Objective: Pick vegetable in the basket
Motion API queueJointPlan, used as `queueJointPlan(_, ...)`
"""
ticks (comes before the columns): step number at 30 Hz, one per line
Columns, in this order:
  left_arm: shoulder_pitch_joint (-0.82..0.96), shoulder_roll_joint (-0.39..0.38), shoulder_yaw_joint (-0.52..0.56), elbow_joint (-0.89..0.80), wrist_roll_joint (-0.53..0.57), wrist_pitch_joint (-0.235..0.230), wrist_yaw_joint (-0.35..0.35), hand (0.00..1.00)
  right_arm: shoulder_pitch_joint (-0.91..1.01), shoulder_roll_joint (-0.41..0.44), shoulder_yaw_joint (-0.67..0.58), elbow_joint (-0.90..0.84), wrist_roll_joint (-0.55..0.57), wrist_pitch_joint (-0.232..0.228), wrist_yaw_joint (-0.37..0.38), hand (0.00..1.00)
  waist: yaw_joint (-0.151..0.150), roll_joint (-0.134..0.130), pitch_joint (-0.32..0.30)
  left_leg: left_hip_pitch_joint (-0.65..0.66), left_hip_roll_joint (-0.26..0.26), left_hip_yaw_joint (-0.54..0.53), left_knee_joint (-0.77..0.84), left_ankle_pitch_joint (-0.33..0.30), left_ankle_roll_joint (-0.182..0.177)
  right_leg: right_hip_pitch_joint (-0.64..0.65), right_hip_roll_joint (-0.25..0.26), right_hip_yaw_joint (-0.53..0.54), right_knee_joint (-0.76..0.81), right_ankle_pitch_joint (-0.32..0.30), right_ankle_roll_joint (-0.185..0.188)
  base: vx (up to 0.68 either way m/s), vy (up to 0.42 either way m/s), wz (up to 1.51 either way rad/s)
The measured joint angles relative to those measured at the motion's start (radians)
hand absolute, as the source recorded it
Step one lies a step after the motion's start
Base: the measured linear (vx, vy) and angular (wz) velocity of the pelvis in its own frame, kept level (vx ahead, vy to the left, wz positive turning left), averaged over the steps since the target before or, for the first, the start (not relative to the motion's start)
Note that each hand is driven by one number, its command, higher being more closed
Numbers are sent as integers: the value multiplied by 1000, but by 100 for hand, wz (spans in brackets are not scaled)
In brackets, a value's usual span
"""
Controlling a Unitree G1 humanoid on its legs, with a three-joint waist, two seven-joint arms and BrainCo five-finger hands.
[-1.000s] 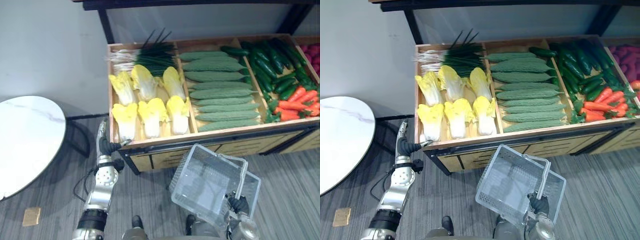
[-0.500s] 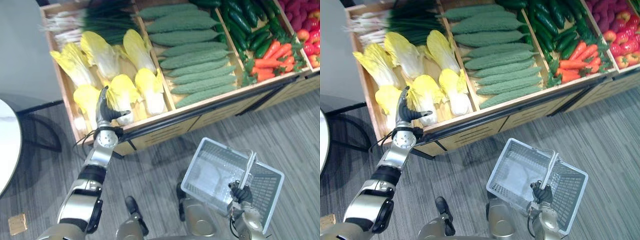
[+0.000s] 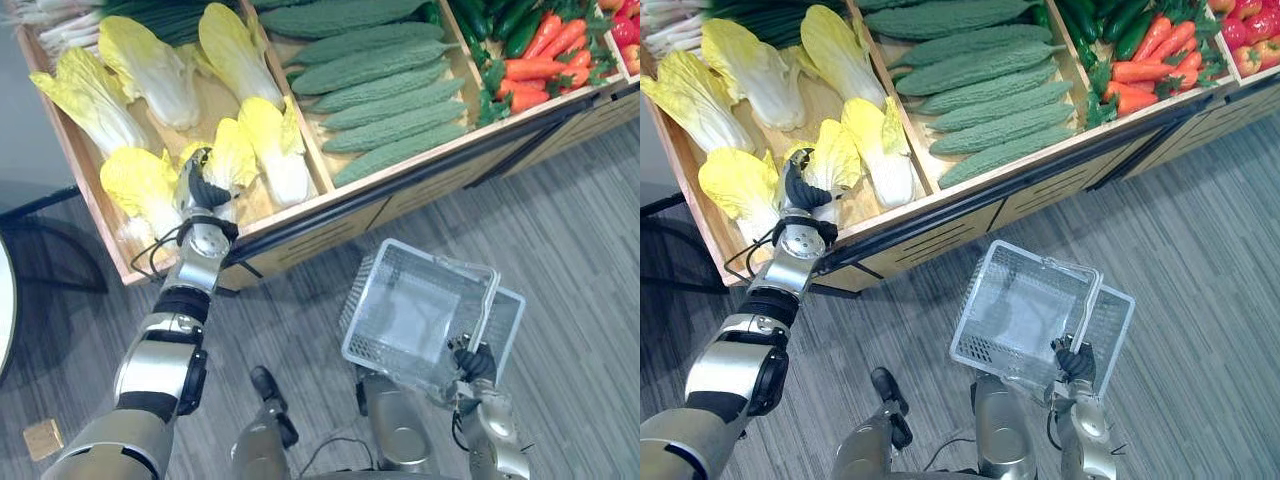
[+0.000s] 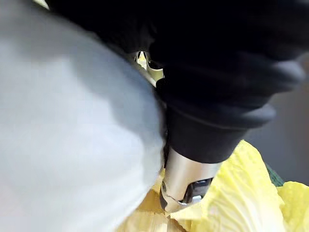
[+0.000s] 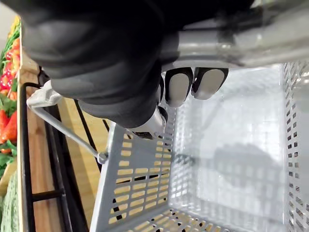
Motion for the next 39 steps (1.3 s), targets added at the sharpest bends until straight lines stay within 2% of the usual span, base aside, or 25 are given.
queueJointPlan(7,18,-11,-15,-55,-28,-2,0,100,0,1,-3,2,17,0,-3,100,-4,9,6,14,-5,-44,-5,0,0,48,-10,-26,-27,0,0,74,11,16)
queueJointPlan(13,231,-32,1,-430,-42,-3,20,100,7,19,-41,5,15,-2,-6,100,1,14,6,38,-7,-82,-6,0,0,104,-14,-49,-53,-7,6,61,4,16)
queueJointPlan(15,313,-68,5,-539,-44,-5,24,100,17,21,-61,6,14,-2,-7,100,2,24,4,54,-10,-105,-6,-1,-1,132,-18,-58,-51,-22,6,50,9,30)
queueJointPlan(19,488,-160,17,-743,-49,-20,25,100,32,18,-128,6,-8,-2,-6,100,31,70,-22,80,-9,-130,-18,-4,-4,159,-17,-80,-30,-55,8,24,2,22)
queueJointPlan(20,538,-179,31,-798,-54,-38,24,100,32,19,-147,6,-20,-1,-6,100,31,85,-33,85,-10,-139,-19,-5,-6,160,-18,-84,-11,-69,8,18,-5,15)
queueJointPlan(24,637,-193,43,-903,-92,-78,-2,100,46,19,-200,6,-23,0,-8,100,31,115,-58,95,-3,-174,4,-12,-13,183,-18,-114,29,-104,3,35,-29,23)
queueJointPlan(27,709,-223,44,-1005,-111,-102,-20,100,63,21,-237,-15,-24,1,-12,100,35,117,-72,98,9,-192,49,-38,-22,196,-15,-127,69,-132,-4,29,-53,18)
queueJointPlan(30,782,-264,33,-1082,-145,-125,-24,100,98,31,-240,-118,-24,2,-33,100,53,118,-83,95,12,-233,111,-69,-21,193,-14,-109,124,-156,-6,1,-52,-7)
queueJointPlan(32,838,-292,14,-1142,-176,-136,-26,100,103,49,-234,-196,-26,2,-47,100,63,118,-84,78,16,-311,179,-108,-24,187,-5,-80,144,-158,-6,-45,-46,-48)
queueJointPlan(33,875,-304,-12,-1180,-197,-151,-36,100,104,62,-231,-254,-35,2,-56,100,85,122,-88,74,22,-350,216,-153,-31,165,11,-42,163,-162,-3,-88,-10,-88)
queueJointPlan(34,907,-311,-38,-1203,-206,-161,-45,100,106,74,-224,-298,-45,2,-68,100,89,121,-96,72,27,-346,241,-194,-46,142,24,-10,186,-170,7,-117,30,-105)
queueJointPlan(36,944,-314,-77,-1204,-229,-165,-69,100,129,97,-206,-357,-65,2,-75,100,96,109,-123,75,27,-296,266,-218,-37,120,29,41,197,-169,15,-89,66,-88)
queueJointPlan(39,1008,-320,-145,-1206,-251,-172,-117,100,168,109,-151,-465,-75,3,-99,100,98,95,-166,95,51,-157,322,-278,-35,78,69,176,178,-132,33,-54,113,-130)
